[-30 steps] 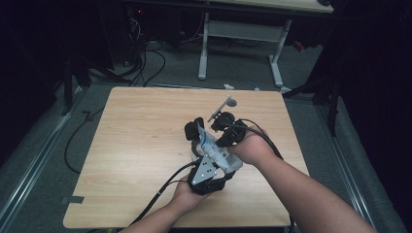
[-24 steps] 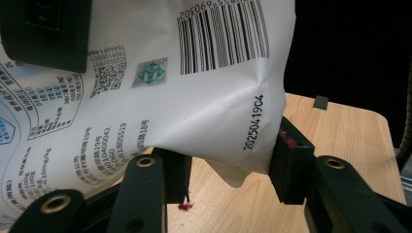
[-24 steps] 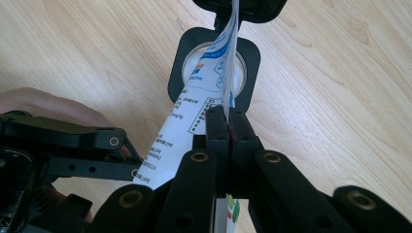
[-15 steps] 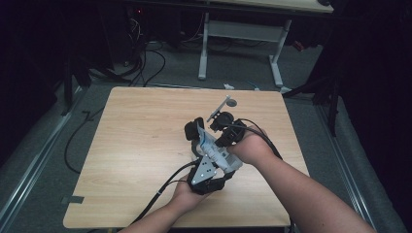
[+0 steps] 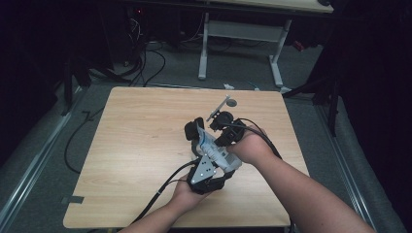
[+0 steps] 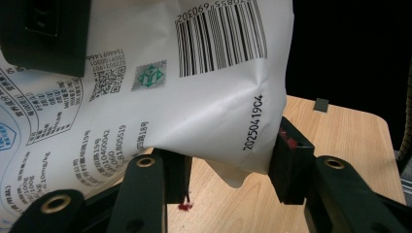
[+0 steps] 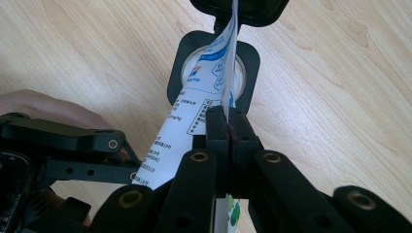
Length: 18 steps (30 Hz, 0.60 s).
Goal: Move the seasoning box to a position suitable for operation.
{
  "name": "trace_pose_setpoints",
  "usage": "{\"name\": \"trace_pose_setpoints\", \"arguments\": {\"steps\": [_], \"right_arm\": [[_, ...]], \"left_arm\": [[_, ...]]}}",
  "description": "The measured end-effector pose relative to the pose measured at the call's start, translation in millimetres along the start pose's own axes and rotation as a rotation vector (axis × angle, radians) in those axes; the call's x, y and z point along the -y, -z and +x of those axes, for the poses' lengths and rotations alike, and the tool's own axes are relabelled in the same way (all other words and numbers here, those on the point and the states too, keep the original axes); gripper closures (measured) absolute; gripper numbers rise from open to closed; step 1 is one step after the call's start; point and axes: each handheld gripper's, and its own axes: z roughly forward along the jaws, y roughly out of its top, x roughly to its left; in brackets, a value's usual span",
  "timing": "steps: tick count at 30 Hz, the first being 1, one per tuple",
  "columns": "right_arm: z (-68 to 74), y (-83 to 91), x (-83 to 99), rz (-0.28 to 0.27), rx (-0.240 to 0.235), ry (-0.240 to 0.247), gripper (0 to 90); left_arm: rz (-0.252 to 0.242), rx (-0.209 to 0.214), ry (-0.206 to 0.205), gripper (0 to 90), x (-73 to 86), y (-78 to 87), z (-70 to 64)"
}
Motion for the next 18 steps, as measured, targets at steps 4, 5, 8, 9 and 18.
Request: {"name": "trace_pose_setpoints", "arguments": {"steps": [4, 5, 8, 9, 18], "right_arm": [[0.3, 0.3, -0.5, 0.002, 0.002, -0.001, 89.7], [0.3, 0.3, -0.5, 0.002, 0.002, -0.003, 89.7], [0.0, 0.4, -0.5, 0.001, 0.004, 0.000, 89.8], [-0.1, 0.5, -0.4, 0.001, 0.004, -0.001, 89.7], [-1.5, 2.3, 0.1, 0.002, 0.006, -0.013, 89.7]], "left_arm": [[-0.004, 0.000, 0.001, 57.1, -0.2, 0.1, 0.1], [-0.003, 0.001, 0.002, 57.1, -0.2, 0.1, 0.3], [-0.004, 0.002, 0.002, 57.1, -0.2, 0.1, 0.4], [-0.005, 0.002, 0.002, 57.2, -0.2, 0.1, 0.5], [-0.006, 0.006, 0.004, 57.5, -1.1, 0.0, 0.9]]}}
